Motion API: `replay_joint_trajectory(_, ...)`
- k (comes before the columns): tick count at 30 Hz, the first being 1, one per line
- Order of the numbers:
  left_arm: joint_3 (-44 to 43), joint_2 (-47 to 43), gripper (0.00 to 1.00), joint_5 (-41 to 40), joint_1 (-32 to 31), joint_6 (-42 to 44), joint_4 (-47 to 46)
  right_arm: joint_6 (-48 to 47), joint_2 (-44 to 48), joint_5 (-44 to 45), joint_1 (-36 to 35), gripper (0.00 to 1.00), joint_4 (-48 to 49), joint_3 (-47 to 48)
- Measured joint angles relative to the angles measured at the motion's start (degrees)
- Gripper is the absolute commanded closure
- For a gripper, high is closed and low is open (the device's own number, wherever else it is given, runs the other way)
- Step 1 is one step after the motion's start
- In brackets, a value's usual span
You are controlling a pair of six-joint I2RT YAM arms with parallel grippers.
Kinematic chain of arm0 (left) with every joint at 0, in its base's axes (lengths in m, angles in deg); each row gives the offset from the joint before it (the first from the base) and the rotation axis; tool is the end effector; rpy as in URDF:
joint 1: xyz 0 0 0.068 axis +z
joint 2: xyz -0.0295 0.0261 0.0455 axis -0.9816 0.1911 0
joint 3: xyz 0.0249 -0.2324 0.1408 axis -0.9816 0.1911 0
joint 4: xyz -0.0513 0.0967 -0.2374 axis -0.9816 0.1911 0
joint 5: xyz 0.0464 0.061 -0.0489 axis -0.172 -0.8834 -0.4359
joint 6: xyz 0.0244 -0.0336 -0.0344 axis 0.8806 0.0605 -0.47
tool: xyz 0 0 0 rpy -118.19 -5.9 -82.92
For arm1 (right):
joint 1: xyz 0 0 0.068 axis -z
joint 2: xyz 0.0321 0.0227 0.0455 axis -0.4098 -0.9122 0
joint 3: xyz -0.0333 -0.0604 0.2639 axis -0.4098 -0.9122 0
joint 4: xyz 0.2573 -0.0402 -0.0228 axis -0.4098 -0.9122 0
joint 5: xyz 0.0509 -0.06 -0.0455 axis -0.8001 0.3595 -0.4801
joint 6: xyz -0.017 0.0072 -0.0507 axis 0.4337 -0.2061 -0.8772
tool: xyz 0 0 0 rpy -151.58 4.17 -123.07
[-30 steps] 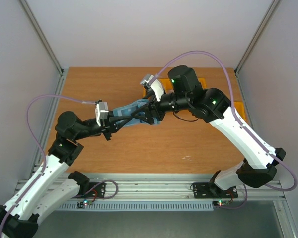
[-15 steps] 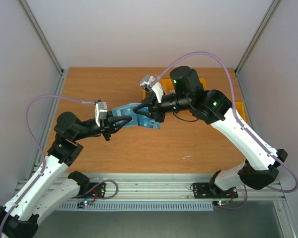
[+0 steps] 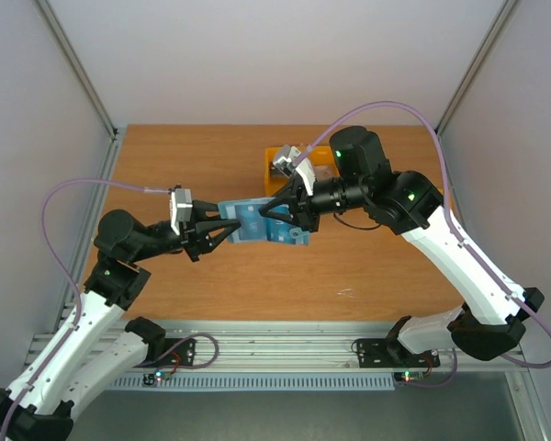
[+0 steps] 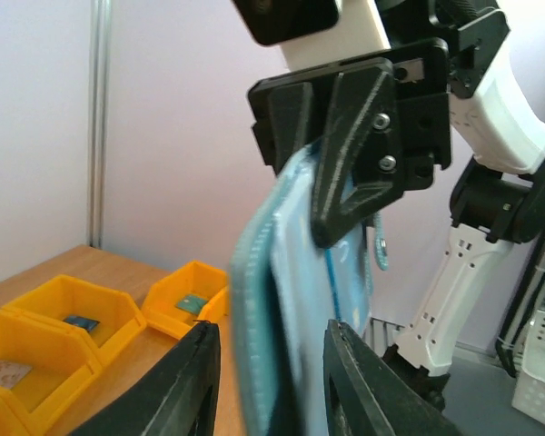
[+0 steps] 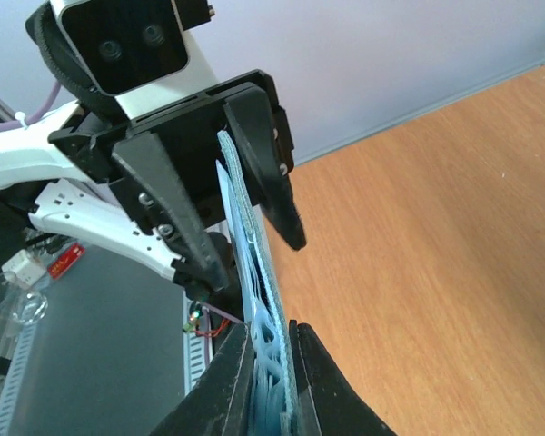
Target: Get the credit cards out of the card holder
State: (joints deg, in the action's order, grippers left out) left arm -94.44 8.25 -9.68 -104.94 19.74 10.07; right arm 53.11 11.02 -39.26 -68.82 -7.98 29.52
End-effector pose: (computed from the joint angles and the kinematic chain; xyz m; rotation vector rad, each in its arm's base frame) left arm 0.1294 -0.0928 0.3743 0.8637 1.2818 -1.1737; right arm 0.1687 0.1978 0.4683 -1.5268 1.3941 0.8845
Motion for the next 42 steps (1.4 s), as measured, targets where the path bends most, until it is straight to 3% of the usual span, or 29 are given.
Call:
replay_joint_trajectory(26,0.46,-1.57,0.68,-6.1,1.03,0.44,-0.24,1.55,0.59,-5.6,0.28,0.99,-1.11,0.0)
replay_joint_trajectory(32,0.52,-1.03,0.58,-4.61,-1.07,-0.15,0.15,2.89,-0.13,-7.21,0.33,0.99,0.68,-0.11)
replay_joint_trajectory(35,0.92,-0.7,0.61,-3.06,-2.56,-1.33,0.2,3.13,-0.85,-7.5,0.31,0.99,1.51,-0.11)
replay_joint_trajectory(37,1.2,-0.48,0.75,-2.27,-3.21,-2.43,0.22,3.17,-1.42,-7.74,0.26,0.99,1.68,-0.11)
replay_joint_trajectory(38,1.29,-0.24,0.85,-1.95,-3.45,-2.84,0.26,3.26,-1.7,-7.87,0.26,0.96,1.84,-0.11)
replay_joint_trajectory(39,1.38,-0.02,0.95,-1.64,-3.65,-3.19,0.33,3.3,-1.97,-7.89,0.28,0.86,2.03,-0.11)
replay_joint_trajectory(42,1.55,0.07,1.0,-0.98,-4.11,-3.54,0.46,3.5,-2.45,-6.95,0.28,0.53,2.38,-0.13)
